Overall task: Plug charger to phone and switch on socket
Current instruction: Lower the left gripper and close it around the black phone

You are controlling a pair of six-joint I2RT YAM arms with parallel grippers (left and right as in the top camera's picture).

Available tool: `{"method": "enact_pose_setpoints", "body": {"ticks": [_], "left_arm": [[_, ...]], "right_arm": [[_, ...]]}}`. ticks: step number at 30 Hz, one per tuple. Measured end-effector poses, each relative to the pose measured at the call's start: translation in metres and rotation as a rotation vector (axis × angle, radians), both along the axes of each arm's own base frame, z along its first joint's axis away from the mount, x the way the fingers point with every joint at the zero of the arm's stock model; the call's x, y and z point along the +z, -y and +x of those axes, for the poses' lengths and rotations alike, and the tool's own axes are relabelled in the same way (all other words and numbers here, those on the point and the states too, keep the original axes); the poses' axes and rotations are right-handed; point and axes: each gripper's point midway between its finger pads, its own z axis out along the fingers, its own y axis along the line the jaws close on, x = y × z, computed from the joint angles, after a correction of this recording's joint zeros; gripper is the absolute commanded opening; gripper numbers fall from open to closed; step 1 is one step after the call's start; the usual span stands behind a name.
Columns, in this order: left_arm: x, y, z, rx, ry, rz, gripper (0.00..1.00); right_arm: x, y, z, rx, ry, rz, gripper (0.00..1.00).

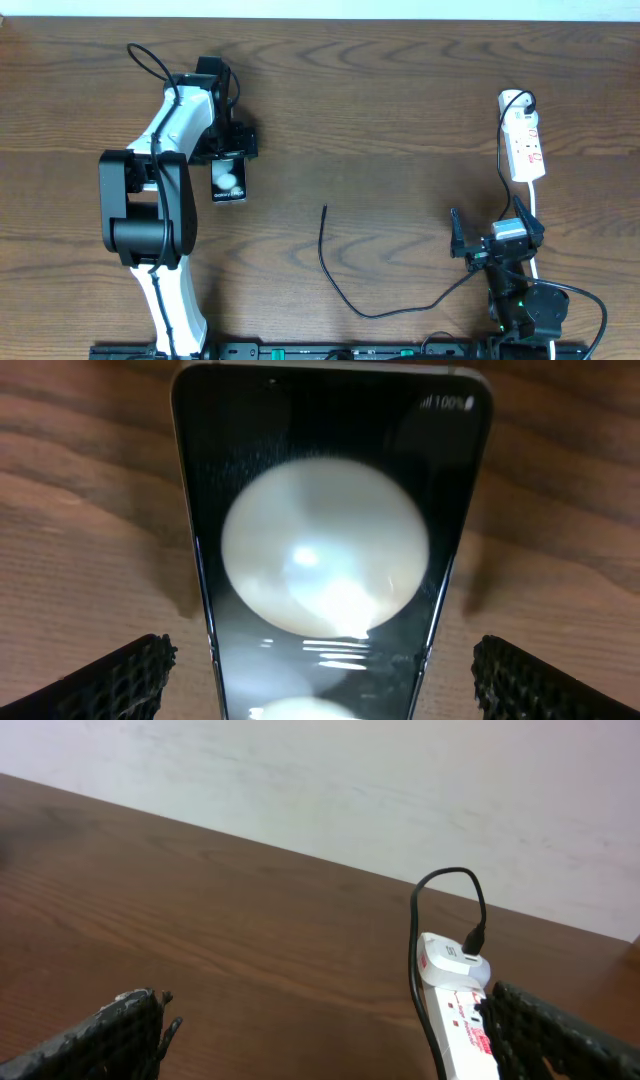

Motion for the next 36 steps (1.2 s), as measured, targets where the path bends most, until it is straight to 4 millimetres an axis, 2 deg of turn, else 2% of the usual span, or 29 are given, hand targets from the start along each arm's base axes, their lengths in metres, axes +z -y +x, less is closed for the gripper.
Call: {"method": "enact_pose_setpoints", "body": {"ticks": [6, 14, 36], "left_arm": [[-0.001, 0.000, 0.000, 0.000, 0.002, 0.000, 0.97], [-0.009, -0.001, -0.010, 0.000, -0.030, 0.001, 0.97], [-0.014, 0.000, -0.010, 0.000, -0.015, -0.005, 0.97]], "right_arm": [[0.000, 0.000, 0.000, 0.000, 0.000, 0.000, 0.99], [0.000, 0.000, 0.000, 0.000, 0.000, 0.000, 0.99], [0.000, 0.000, 0.000, 0.000, 0.000, 0.000, 0.99]]}}
